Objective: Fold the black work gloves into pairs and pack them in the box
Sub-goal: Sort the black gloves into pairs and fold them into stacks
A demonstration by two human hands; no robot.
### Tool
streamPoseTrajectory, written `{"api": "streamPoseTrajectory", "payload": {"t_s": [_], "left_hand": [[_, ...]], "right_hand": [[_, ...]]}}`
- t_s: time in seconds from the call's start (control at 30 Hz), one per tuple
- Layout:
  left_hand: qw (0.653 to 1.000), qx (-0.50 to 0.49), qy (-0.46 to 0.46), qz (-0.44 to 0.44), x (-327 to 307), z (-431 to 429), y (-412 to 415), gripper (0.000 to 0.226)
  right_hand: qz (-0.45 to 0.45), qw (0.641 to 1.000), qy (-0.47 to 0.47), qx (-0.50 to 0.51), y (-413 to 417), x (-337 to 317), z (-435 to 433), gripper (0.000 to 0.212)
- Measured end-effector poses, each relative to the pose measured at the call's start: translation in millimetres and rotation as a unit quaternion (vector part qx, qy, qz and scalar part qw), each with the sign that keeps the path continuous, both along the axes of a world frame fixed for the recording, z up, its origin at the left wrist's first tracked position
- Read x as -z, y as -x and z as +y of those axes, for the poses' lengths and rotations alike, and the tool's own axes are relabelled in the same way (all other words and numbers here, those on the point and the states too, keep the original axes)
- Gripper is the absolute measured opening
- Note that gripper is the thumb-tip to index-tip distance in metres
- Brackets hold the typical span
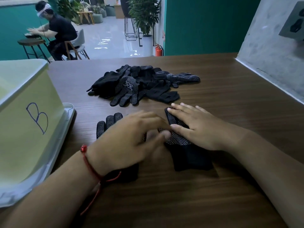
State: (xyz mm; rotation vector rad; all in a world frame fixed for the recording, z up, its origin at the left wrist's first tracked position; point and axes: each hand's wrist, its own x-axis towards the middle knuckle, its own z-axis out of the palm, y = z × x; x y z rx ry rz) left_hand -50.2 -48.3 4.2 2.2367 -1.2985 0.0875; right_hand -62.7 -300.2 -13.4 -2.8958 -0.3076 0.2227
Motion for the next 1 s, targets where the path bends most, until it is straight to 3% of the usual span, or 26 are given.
{"api": "streamPoseTrajectory", "payload": {"t_s": [0.13, 0.3, 0.47, 0.6, 0.77, 1.0], "left_hand": [[0.982, -0.169, 0.076, -0.021, 11, 18, -35, 0.022], [0.952, -0.285, 0.105, -0.028, 17, 36, -60, 0.016], [0.919, -0.389, 0.066, 0.006, 22, 59, -82, 0.022], [0.930, -0.367, 0.017, 0.022, 32, 57, -84, 0.019], [0.933, -0.360, -0.003, -0.004, 33, 48, -76, 0.022], [0.937, -0.350, 0.002, -0.022, 34, 33, -63, 0.018]], "right_hand": [[-0.055, 0.997, -0.043, 0.026, -5, -2, 7, 0.061], [-0.082, 0.995, -0.031, 0.049, -24, -19, 29, 0.053], [-0.060, 0.998, 0.000, 0.032, -33, -24, 64, 0.053], [-0.062, 0.997, 0.004, 0.046, -28, -16, 86, 0.053], [-0.135, 0.988, 0.027, 0.068, -30, -1, 80, 0.057], [-0.062, 0.989, -0.011, 0.137, -36, 6, 61, 0.068]]}}
